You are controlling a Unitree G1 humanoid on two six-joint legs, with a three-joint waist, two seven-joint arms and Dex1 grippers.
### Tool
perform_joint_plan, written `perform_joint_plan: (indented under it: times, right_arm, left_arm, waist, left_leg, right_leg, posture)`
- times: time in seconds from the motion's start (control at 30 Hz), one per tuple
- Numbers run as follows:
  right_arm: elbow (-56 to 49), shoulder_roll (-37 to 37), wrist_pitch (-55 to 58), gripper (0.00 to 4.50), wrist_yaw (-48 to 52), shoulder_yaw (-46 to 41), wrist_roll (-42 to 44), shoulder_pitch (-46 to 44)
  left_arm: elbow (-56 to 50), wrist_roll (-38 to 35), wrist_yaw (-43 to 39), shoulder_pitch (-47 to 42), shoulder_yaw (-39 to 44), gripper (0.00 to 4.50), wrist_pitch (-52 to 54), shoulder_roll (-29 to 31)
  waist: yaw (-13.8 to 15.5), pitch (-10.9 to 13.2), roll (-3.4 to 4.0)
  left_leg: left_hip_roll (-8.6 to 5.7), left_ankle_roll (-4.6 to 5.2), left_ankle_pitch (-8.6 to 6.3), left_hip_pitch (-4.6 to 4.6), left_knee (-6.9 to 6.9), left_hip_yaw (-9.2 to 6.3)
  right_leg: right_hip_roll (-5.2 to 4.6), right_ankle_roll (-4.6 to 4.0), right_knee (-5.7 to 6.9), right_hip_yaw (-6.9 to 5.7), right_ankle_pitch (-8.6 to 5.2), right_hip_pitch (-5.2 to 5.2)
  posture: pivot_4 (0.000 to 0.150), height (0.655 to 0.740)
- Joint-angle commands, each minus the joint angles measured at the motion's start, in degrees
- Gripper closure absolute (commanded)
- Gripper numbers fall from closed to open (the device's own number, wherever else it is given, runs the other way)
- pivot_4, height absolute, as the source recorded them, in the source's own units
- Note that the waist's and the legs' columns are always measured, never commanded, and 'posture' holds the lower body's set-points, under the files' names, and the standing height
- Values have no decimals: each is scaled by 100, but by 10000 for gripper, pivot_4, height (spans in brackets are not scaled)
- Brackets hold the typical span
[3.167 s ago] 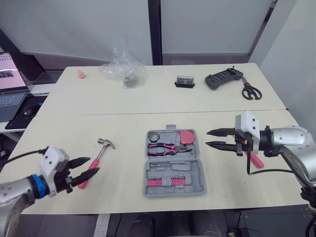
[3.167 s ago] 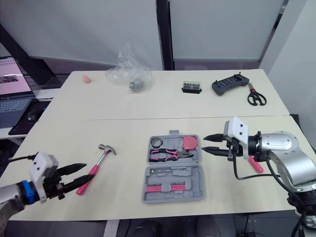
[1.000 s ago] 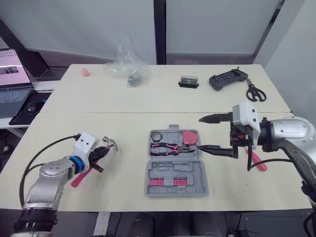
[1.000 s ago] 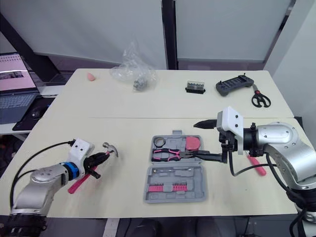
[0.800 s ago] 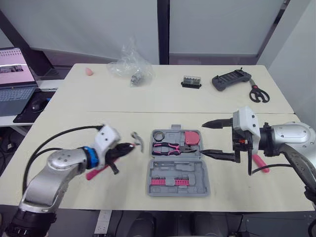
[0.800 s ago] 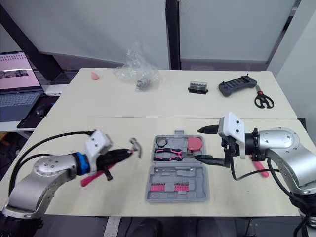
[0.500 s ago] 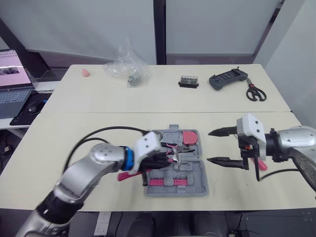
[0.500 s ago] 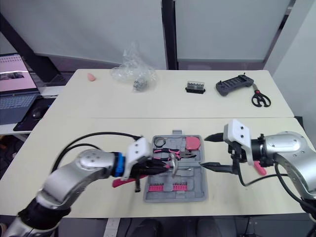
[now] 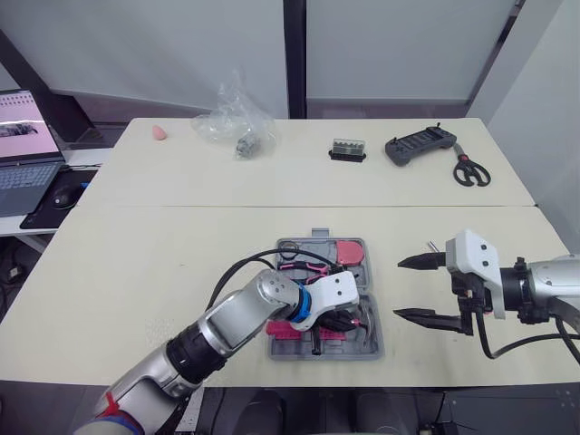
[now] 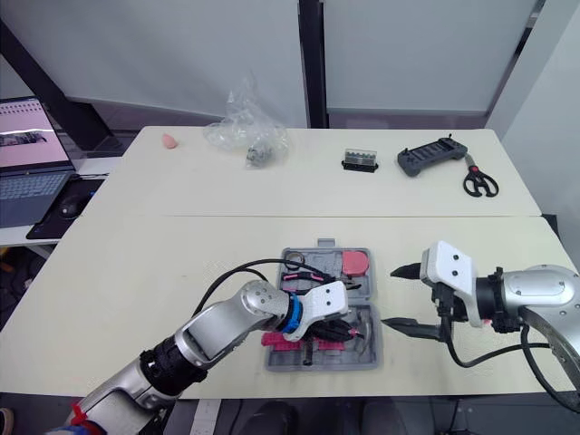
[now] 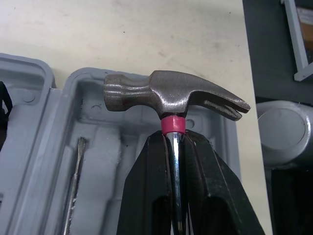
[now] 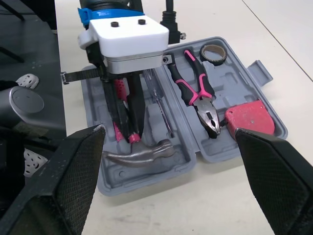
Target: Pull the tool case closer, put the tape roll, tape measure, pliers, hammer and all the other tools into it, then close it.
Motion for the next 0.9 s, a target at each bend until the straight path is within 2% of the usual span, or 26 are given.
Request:
perform_joint_plan:
  times: [0.03,0.4,0.73,0.9]
  right_arm:
    - [-309,-58,91,0,-109,-296,169,100]
    - [-517,-66,207,0,-281,-478,289,379]
    - [-556,-33,226,0,-358,-502,330,445]
    - [-507,-12,183,0,-349,-476,312,450]
  left_arm:
    - [111,120,-57,-198,43,44197,-84,-140]
    - [451,312,-356,-365,-65,44197,-115,-374]
    - [617,578,-595,-466,-196,44197,-160,-334]
    - [571,671,-533,-424,-169,28148,-156,-384]
  waist:
    - [2,0,0]
    - [3,0,0]
    - [2,0,-1]
    - [1,0,0]
  left_leg:
    - [0,0,0,0,1,-1]
    - [-1,-12,7,-1,3,-1]
    - [-1,-13,7,-1,4,-2]
    - [-1,-13,7,0,4,-2]
  right_leg:
    - [0,0,0,0,0,0]
    - [-1,1,-2,-1,0,3]
    - [0,1,0,-1,0,4]
    - [0,1,0,-2,0,4]
  posture:
    - [1500,7400]
    - [1500,7400]
    - [1500,7400]
    - [1500,7400]
